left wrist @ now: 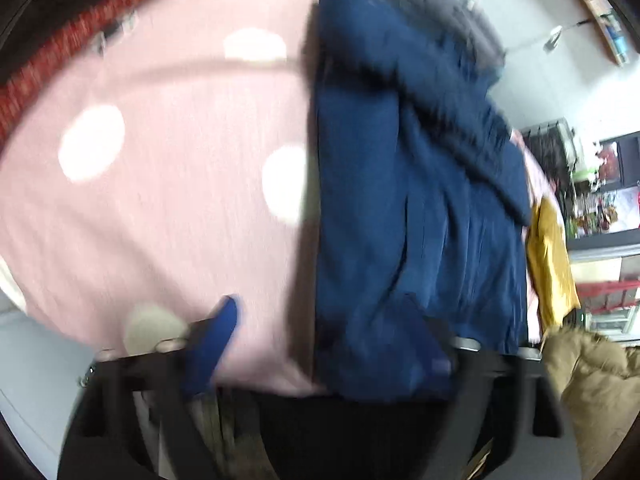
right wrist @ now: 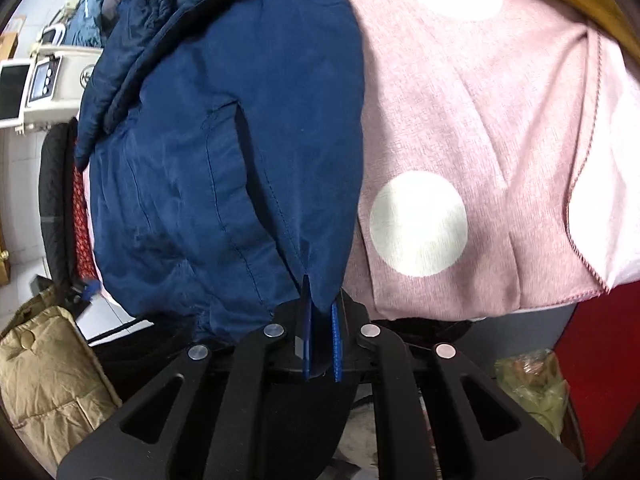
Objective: Fold large clothes
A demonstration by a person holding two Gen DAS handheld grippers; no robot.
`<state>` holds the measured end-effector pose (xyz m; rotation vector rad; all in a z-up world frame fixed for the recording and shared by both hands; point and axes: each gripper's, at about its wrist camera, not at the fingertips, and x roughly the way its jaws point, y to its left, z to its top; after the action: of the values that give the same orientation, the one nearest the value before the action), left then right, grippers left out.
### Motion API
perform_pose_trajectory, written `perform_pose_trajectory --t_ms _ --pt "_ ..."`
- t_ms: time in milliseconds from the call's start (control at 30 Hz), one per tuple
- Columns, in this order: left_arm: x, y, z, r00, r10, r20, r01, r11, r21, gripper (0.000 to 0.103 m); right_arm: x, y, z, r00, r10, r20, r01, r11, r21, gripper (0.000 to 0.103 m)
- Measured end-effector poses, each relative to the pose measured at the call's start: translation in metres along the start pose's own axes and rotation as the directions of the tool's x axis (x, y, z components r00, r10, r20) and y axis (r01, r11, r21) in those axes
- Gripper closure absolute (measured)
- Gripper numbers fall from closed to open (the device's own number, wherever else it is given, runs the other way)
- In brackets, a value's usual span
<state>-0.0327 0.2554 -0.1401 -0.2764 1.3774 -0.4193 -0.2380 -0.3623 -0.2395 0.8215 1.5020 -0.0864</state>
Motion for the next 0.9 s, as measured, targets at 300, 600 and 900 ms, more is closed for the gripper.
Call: perform_pose_trajectory --t_ms 300,600,900 --pt "0.068 -0.042 0.008 0.973 -0.138 -0.186 0.157 0.983 0.09 0.013 0.006 0.0 0.001 1.0 -0.004 -0.003 0.004 1.0 0.011 0.094" --pt "0.104 -0.065 0.002 0.955 -0.041 -0.294 0.101 0.977 0.19 0.067 0.002 -0.005 -0.001 0.999 0.034 0.018 -0.035 0.998 0.045 0.094" --pt "0.079 -0.084 0.028 0.959 -0.091 -0.268 0.144 0.972 0.184 0.08 -0.013 0.007 0.017 0.992 0.108 0.069 -0.113 0.991 0.069 0.094"
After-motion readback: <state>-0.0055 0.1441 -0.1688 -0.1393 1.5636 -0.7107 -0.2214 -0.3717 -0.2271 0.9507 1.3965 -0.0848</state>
